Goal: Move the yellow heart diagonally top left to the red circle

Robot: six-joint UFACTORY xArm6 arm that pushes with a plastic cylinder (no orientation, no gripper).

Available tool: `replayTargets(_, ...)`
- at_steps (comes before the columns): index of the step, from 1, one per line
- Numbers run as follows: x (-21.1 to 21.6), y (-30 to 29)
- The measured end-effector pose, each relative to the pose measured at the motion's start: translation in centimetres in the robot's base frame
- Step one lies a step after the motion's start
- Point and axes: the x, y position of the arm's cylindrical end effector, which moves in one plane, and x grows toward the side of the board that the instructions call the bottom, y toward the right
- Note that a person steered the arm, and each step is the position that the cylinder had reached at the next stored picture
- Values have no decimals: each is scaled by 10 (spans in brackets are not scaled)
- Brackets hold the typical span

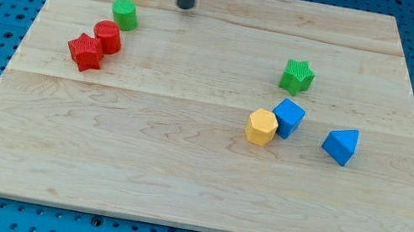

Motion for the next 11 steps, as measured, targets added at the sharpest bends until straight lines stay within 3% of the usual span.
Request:
replayTargets(1, -10, -39)
replayTargets(2, -10, 17)
replayTargets(3, -45, -28)
replayTargets(4, -42, -89)
replayTargets(5, -15, -117)
replayTargets(6, -21, -125)
replayTargets(8, -44, -201)
replayTargets(9, -44, -201)
replayTargets(10, -35, -201)
replayTargets(11, 10, -200)
